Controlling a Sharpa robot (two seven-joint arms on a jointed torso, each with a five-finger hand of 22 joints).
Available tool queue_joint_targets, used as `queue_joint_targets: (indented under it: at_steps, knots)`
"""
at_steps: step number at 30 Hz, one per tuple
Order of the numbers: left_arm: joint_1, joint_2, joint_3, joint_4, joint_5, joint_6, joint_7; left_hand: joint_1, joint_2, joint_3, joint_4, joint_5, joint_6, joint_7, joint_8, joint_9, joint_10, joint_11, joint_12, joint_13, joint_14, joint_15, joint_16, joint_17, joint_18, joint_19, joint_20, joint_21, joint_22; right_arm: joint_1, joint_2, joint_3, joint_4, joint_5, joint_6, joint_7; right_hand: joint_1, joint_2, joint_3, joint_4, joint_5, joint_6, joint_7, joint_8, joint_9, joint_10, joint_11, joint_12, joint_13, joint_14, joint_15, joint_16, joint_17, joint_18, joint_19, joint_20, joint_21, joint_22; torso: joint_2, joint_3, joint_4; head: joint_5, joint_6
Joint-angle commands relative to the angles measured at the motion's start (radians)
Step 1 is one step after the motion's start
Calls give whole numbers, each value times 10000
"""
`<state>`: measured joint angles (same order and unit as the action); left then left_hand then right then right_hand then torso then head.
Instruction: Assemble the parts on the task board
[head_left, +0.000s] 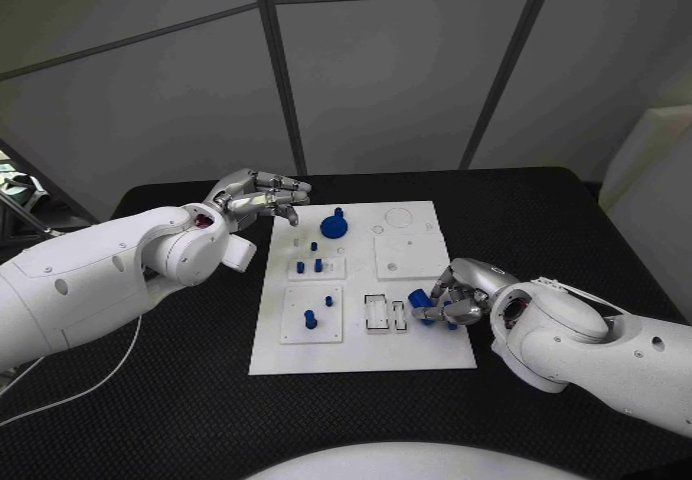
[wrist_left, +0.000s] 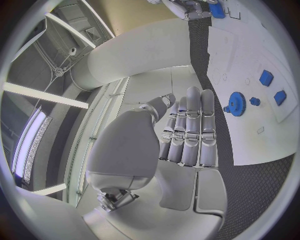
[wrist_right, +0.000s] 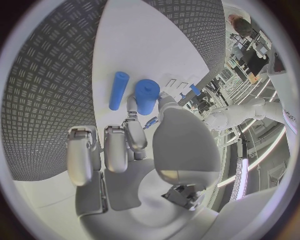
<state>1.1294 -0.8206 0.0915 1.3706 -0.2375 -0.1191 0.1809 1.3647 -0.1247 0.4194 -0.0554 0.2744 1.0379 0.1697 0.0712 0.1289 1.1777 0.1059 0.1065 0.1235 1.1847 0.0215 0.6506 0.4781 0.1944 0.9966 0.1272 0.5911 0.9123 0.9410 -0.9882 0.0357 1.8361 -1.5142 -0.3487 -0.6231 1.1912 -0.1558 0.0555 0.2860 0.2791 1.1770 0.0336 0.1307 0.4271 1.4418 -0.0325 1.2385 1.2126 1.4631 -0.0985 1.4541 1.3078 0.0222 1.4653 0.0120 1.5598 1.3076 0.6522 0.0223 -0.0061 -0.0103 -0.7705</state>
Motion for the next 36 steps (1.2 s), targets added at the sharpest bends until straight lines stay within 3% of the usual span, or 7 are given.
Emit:
queue_joint_targets:
  at_steps: [1, 8, 14, 20, 28, 36]
  knots:
    - [14, -7, 8, 30, 47, 102, 96, -1, 63, -67, -3, -10, 12, 52, -37, -11, -68, 3, -56, 12, 35, 36, -43, -16, -129, -39, 0, -51, -10, -63, -13, -51, 54, 330, -458, 21, 124, 63, 38, 14, 100, 123, -34, 90, 80, 29, -103, 61, 44, 653, -76, 49, 466, -213, 1042, -58, 85, 2606, -2, 4, -12, -6, 27]
    - [7, -13, 8, 30, 47, 107, 103, -9, 70, -73, 5, -8, 12, 50, -37, -10, -71, 1, -56, 18, 39, 36, -55, -18, -127, -39, 3, -65, -21, -69, -129, -46, 453, 696, -1715, 531, 114, 137, 55, 24, 161, 246, -78, 128, 180, 56, -140, 78, 87, 664, -103, 80, 524, -222, 1055, -78, 110, 2632, -16, 0, -5, 12, 54]
    - [1, -3, 8, 31, 47, 113, 112, -9, 70, -73, 5, -8, 12, 50, -37, -10, -71, 1, -56, 18, 39, 36, -55, -18, -127, -39, 3, -65, -21, -65, -46, -41, 766, 956, -2168, 825, 5, 178, 36, 50, 199, 270, -87, 115, 237, 76, -152, 87, 115, 669, -118, 94, 551, -222, 1055, -94, 110, 2632, 0, -11, 16, 44, 70]
    - [-1, -4, 7, 43, 47, 110, 115, -9, 70, -73, 5, -8, 12, 50, -37, -10, -71, 1, -56, 18, 39, 36, -55, -18, -127, -39, 3, -65, -21, -64, 227, -39, 737, 1136, -1977, 863, -53, 211, 33, 56, 217, 277, -92, 104, 265, 82, -155, 87, 126, 671, -122, 101, 564, -222, 1055, -99, 110, 2632, 8, -11, 15, 99, 48]
    - [0, -17, 8, 57, 47, 107, 108, -9, 70, -73, 5, -8, 12, 50, -37, -10, -71, 1, -56, 18, 39, 36, -55, -18, -127, -39, 3, -65, -21, -62, 666, -38, 446, 1206, -1023, 414, -530, 109, -123, 75, -24, 379, -124, 76, 438, 49, -176, -55, 49, 648, -136, 52, 485, -222, 1055, -115, 110, 2632, 3, -14, 2, 151, 11]
    - [0, -14, 8, 66, 47, 115, 87, -12, 78, -74, 8, -4, 11, 49, -38, -10, -74, 1, -57, 22, 41, 35, -63, -20, -125, -37, 4, -74, -27, -61, 1038, -37, 239, 1123, -921, 52, -770, 53, -176, 85, -98, 503, -164, 91, 547, 55, -206, -87, 57, 650, -157, 56, 506, -222, 1055, -131, 110, 2632, 11, -5, 3, 175, 15]
